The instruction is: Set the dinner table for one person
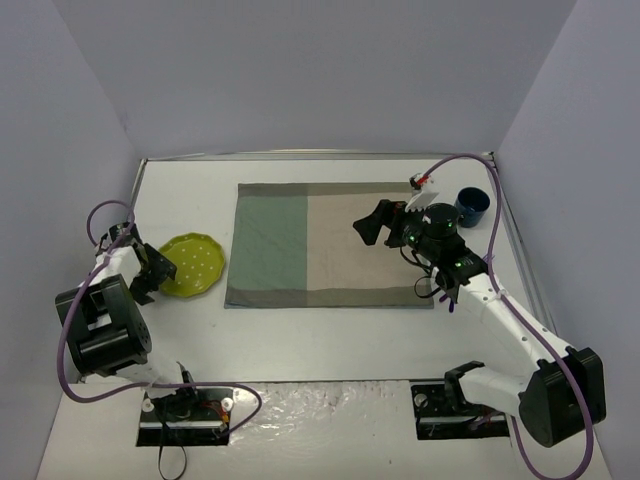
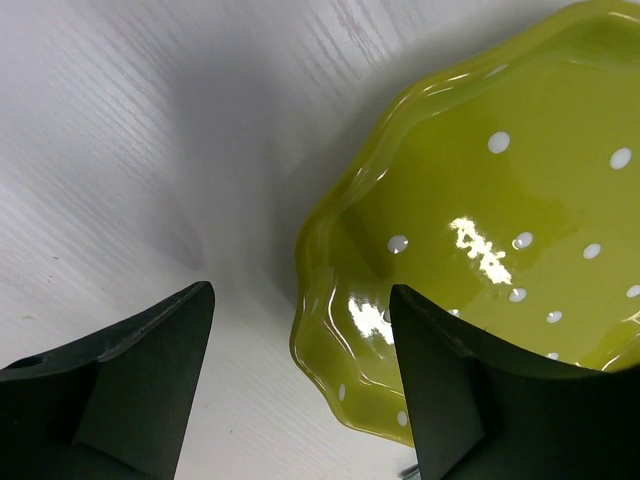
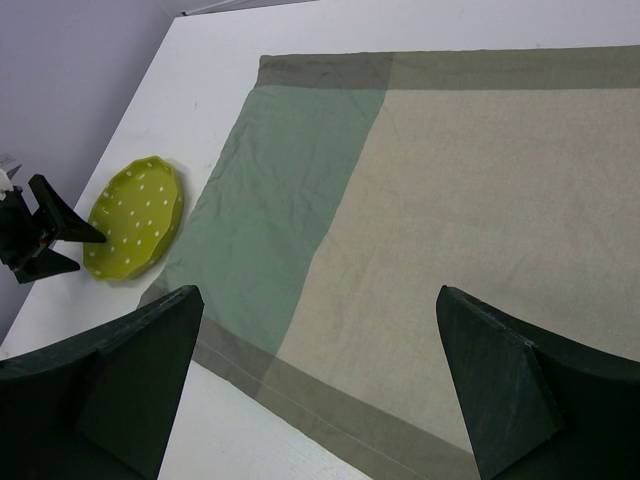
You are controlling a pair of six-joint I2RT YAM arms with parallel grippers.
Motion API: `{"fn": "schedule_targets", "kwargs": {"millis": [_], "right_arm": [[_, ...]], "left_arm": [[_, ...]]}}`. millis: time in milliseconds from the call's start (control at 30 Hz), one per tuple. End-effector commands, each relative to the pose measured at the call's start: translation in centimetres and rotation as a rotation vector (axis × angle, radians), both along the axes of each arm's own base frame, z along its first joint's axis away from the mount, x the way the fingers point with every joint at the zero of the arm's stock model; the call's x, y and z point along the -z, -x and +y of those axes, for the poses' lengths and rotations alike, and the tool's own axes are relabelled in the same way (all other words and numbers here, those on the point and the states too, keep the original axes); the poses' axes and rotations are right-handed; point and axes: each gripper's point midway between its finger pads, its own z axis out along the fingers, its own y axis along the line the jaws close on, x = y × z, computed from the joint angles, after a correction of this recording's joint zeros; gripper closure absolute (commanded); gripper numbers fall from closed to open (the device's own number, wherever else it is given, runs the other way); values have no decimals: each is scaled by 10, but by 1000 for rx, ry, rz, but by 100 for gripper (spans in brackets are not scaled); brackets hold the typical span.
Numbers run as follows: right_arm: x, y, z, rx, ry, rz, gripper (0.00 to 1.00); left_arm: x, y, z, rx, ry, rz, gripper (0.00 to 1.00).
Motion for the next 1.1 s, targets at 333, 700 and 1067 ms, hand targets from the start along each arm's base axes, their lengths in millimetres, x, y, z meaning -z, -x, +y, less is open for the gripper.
{"fn": "schedule_targets", "kwargs": {"millis": [333, 700, 1067], "right_arm": [[-30, 0, 2, -6, -19, -114, 0], [-34, 1, -1, 8, -12, -124, 0], [-35, 2, 0, 9, -8, -129, 0]], "left_arm": [[-3, -26, 17, -7, -13, -115, 42], [9, -19, 13, -15, 21, -89, 46], [19, -17, 8, -16, 48, -74, 63]]}}
